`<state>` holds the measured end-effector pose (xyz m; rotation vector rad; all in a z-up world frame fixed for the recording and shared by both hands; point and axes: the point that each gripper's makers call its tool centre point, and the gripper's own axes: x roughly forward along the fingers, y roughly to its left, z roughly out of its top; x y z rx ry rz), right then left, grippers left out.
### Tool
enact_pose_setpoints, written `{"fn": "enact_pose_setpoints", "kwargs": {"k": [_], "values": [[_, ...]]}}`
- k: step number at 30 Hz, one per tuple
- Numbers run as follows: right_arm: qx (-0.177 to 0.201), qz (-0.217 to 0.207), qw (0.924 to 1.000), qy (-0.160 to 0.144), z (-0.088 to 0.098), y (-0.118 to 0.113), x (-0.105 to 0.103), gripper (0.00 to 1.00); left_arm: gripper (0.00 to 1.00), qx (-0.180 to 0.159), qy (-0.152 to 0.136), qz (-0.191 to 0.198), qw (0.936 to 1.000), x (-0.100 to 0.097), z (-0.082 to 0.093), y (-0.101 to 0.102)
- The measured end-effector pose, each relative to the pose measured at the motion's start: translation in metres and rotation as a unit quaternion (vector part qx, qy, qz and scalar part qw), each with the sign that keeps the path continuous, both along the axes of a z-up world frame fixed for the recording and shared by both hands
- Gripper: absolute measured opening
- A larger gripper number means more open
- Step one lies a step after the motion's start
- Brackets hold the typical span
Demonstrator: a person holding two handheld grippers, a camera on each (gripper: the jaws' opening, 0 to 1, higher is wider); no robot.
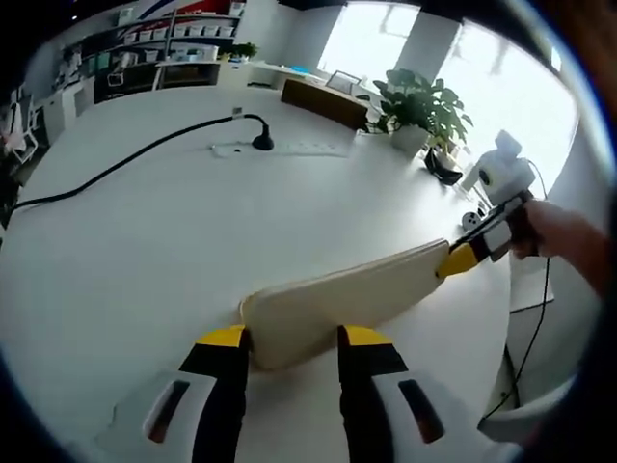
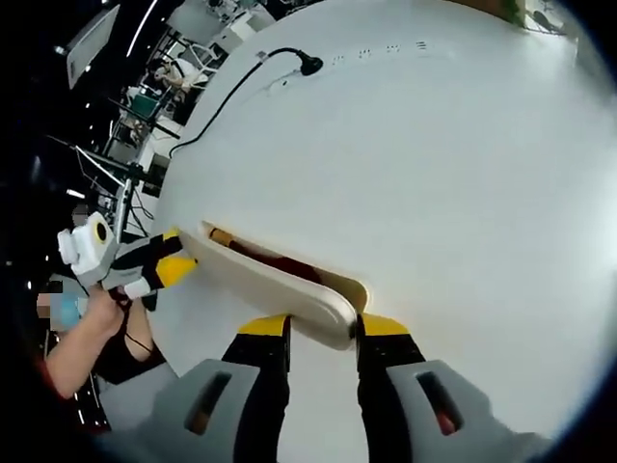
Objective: Arrange the utensils inside the cutlery case until each visible utensil rests in its matching compartment.
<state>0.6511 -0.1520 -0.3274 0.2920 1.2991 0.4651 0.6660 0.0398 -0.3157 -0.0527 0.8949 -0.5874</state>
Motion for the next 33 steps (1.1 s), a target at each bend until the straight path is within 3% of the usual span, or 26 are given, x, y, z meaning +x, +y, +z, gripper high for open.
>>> {"fn": "enact_pose_setpoints", "kwargs": {"k": [3, 4, 9, 14, 16, 23, 24, 27, 33], "values": [[-0.011, 0.012, 0.9988, -0.046, 0.0, -0.002, 0.008, 0.25, 0.37, -0.006, 0.002, 0.002, 1.0, -0.001, 0.0, 0.0], [-0.006, 0.012, 0.9993, -0.034, 0.001, 0.0, 0.003, 0.25, 0.37, -0.004, 0.001, 0.002, 1.0, -0.002, 0.0, 0.0], [0.008, -0.009, 0.9992, -0.037, 0.002, 0.001, 0.004, 0.27, 0.37, -0.004, 0.0, 0.002, 1.0, -0.001, 0.0, -0.001], [0.008, -0.007, 0.9992, -0.038, 0.004, 0.003, 0.001, 0.27, 0.36, -0.013, 0.002, 0.006, 0.9999, 0.002, 0.0, 0.0], [0.006, 0.009, 0.9988, -0.048, 0.006, 0.006, -0.002, 0.3, 0.36, -0.014, -0.002, 0.001, 0.9999, 0.012, -0.002, 0.001], [0.004, 0.002, 0.9996, -0.027, 0.004, 0.004, -0.017, 0.23, 0.37, -0.009, -0.011, -0.006, 0.9999, 0.012, -0.004, 0.0], [0.016, -0.018, 0.9992, -0.031, 0.006, 0.005, -0.016, 0.22, 0.38, -0.009, -0.011, -0.006, 0.9999, 0.012, -0.004, 0.0], [0.041, -0.048, 0.998, 0.007, 0.006, 0.006, -0.025, 0.22, 0.43, -0.013, -0.02, -0.021, 0.9995, 0.011, -0.003, -0.004], [0.072, -0.114, 0.9903, 0.033, 0.001, -0.004, -0.009, 0.2, 0.47, -0.011, -0.031, -0.03, 0.999, 0.012, -0.002, -0.007]]}}
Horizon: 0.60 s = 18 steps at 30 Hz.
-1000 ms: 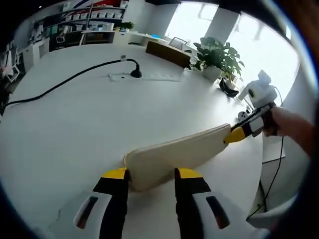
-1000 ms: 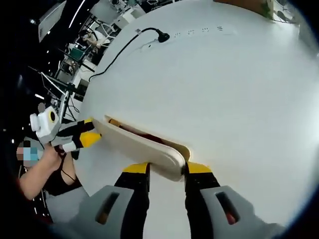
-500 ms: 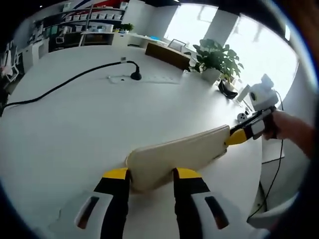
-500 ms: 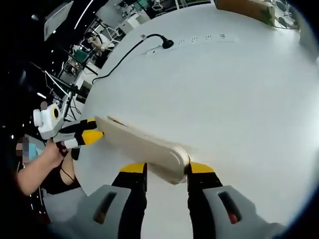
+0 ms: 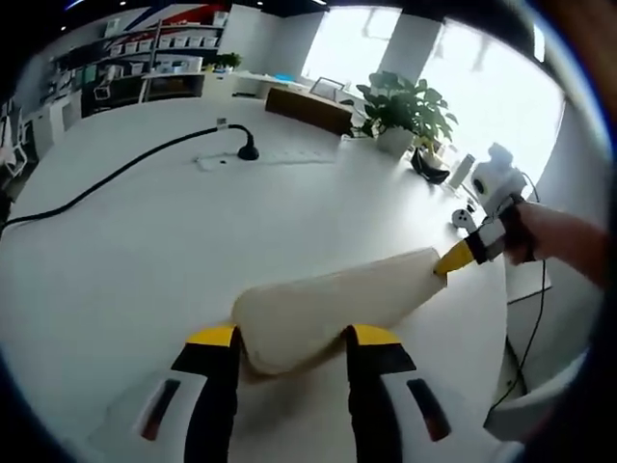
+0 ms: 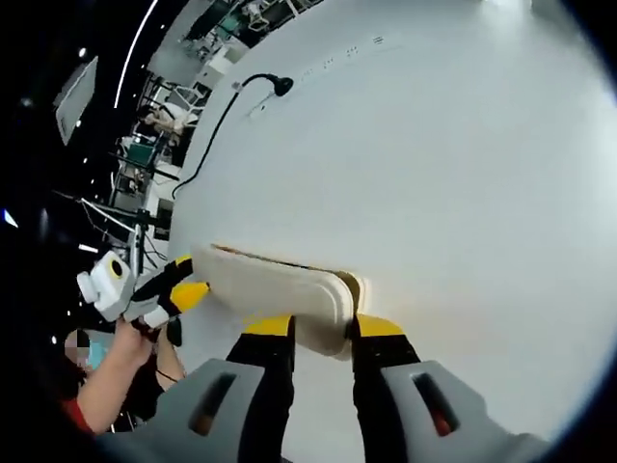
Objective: Arrange the utensils inside the cutlery case until each visible utensil rests in its matching compartment.
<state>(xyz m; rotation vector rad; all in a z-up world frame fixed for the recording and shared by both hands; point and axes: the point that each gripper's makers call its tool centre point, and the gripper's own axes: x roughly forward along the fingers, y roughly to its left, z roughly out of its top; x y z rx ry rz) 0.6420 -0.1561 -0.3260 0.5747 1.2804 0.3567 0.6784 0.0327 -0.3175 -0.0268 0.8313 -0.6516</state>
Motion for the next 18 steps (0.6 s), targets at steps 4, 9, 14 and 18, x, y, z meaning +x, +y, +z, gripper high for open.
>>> {"fn": "enact_pose_setpoints", "kwargs": {"k": [4, 9, 14, 18], "values": [[0.001, -0.004, 1.0, 0.004, 0.0, 0.0, 0.003, 0.19, 0.49, 0.0, -0.005, -0.004, 1.0, 0.001, 0.0, -0.002], [-0.03, 0.026, 0.9992, -0.01, 0.0, 0.001, 0.002, 0.19, 0.49, 0.003, -0.009, -0.005, 0.9999, -0.001, 0.0, 0.0], [-0.09, 0.066, 0.9933, -0.032, -0.002, 0.0, 0.0, 0.18, 0.49, 0.023, -0.002, -0.021, 0.9995, -0.01, -0.009, 0.001], [-0.112, 0.062, 0.991, -0.038, -0.004, -0.002, 0.003, 0.16, 0.49, 0.051, -0.026, -0.044, 0.9974, -0.005, -0.01, 0.002]]}}
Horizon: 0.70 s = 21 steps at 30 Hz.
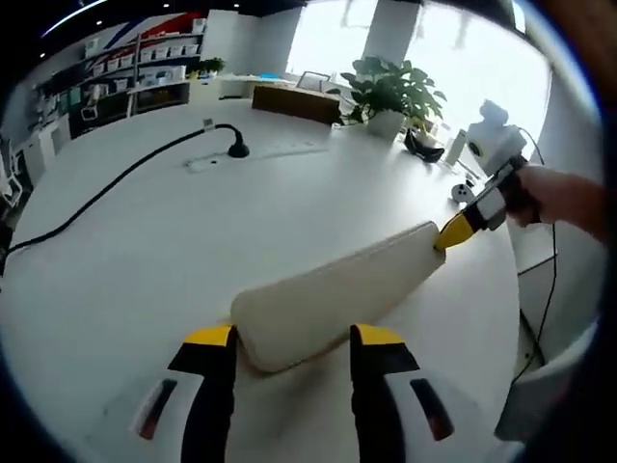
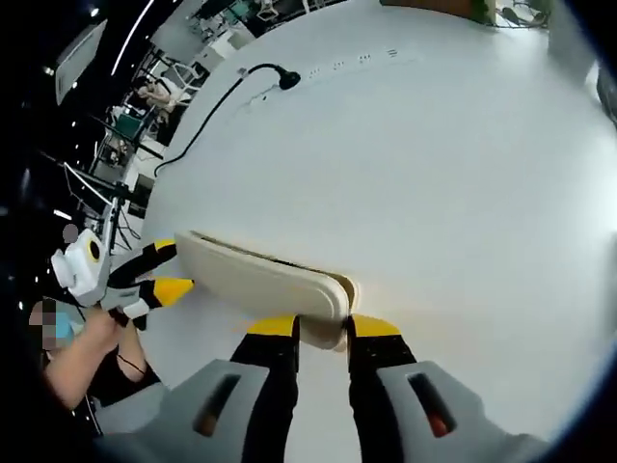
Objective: Arrange the utensils inside the cutlery case until each visible utensil rests in its matching compartment.
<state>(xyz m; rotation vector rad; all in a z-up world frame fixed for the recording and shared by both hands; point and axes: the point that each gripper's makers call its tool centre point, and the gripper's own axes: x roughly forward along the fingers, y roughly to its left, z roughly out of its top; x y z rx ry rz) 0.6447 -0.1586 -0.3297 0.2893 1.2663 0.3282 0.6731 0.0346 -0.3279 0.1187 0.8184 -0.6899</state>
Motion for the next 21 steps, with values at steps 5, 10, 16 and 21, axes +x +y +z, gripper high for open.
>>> {"fn": "enact_pose_setpoints", "kwargs": {"k": [5, 10, 16, 21], "values": [[-0.028, 0.009, 0.9994, -0.018, -0.001, -0.005, 0.001, 0.12, 0.49, -0.018, 0.008, 0.018, 0.9996, 0.001, -0.001, 0.001], [-0.029, 0.005, 0.9992, -0.027, -0.002, -0.005, 0.002, 0.14, 0.49, -0.013, 0.004, 0.013, 0.9998, 0.0, -0.001, 0.001], [-0.058, 0.029, 0.9962, -0.059, 0.004, -0.001, 0.0, 0.24, 0.5, -0.018, 0.007, 0.012, 0.9997, 0.0, -0.002, 0.002], [-0.042, 0.007, 0.9947, -0.093, 0.008, 0.001, 0.005, 0.31, 0.51, -0.03, 0.008, 0.022, 0.9993, 0.0, -0.001, 0.002]]}}
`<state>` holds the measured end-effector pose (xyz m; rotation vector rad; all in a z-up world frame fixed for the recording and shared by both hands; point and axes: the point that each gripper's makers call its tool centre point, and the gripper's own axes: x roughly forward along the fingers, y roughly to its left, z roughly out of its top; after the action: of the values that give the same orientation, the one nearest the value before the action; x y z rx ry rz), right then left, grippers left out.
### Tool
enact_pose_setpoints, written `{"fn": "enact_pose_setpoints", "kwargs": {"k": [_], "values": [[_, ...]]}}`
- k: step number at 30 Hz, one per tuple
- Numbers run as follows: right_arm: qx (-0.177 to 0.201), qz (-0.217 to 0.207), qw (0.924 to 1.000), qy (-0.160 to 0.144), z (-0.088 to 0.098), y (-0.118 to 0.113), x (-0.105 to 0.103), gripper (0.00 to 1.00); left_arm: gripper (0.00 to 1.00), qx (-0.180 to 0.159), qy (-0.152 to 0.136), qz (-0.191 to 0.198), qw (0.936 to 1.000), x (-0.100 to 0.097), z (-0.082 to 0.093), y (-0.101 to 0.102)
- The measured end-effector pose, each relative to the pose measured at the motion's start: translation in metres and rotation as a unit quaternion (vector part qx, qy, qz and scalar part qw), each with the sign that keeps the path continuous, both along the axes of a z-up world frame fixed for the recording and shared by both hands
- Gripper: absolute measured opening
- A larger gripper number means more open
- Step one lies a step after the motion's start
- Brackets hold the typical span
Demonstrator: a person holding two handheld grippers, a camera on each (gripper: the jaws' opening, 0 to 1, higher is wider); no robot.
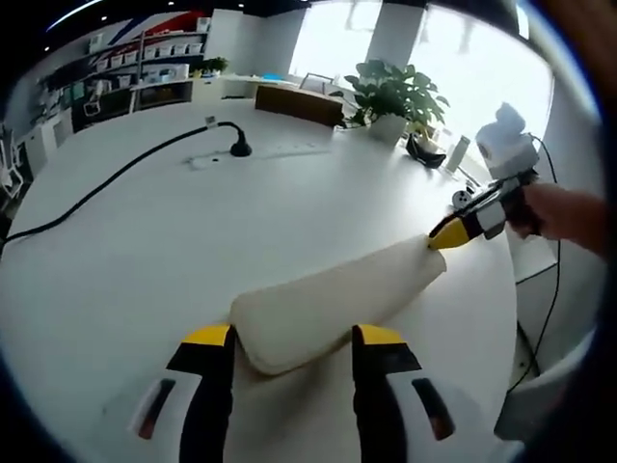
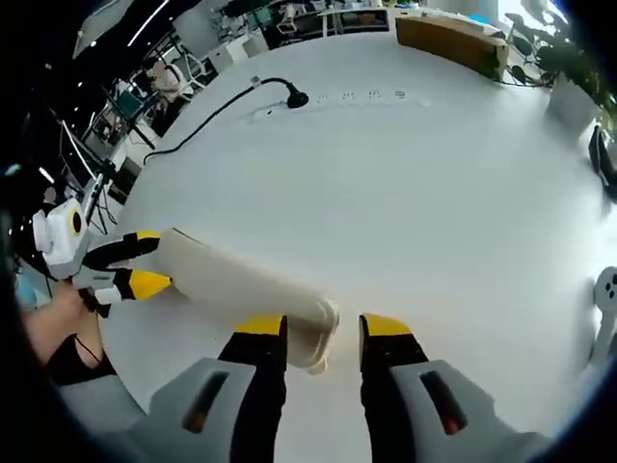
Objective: Arrange the utensils inside the cutlery case until each visible utensil rests in its matching compartment.
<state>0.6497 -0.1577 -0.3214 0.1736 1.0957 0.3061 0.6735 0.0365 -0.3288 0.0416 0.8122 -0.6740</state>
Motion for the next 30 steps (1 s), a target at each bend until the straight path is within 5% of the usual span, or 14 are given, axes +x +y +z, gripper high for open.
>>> {"fn": "enact_pose_setpoints", "kwargs": {"k": [8, 15, 21, 25, 30], "values": [[0.072, -0.049, 0.9958, 0.026, -0.009, 0.006, -0.012, 0.34, 0.5, -0.031, 0.017, 0.033, 0.9988, -0.002, 0.0, 0.003], [0.075, -0.047, 0.9958, 0.022, -0.011, 0.009, -0.014, 0.33, 0.44, -0.017, 0.011, 0.042, 0.9989, 0.009, -0.003, 0.004], [0.081, -0.045, 0.9954, 0.023, -0.01, 0.009, -0.012, 0.34, 0.42, -0.032, 0.035, 0.063, 0.9969, 0.014, -0.006, 0.004], [0.115, -0.048, 0.9915, 0.038, -0.009, 0.016, -0.014, 0.29, 0.42, -0.033, 0.034, 0.07, 0.9964, 0.013, -0.005, 0.002], [0.1, -0.03, 0.9943, 0.02, -0.013, 0.011, -0.002, 0.29, 0.42, -0.023, 0.039, 0.082, 0.9957, 0.008, -0.004, 0.003]]}}
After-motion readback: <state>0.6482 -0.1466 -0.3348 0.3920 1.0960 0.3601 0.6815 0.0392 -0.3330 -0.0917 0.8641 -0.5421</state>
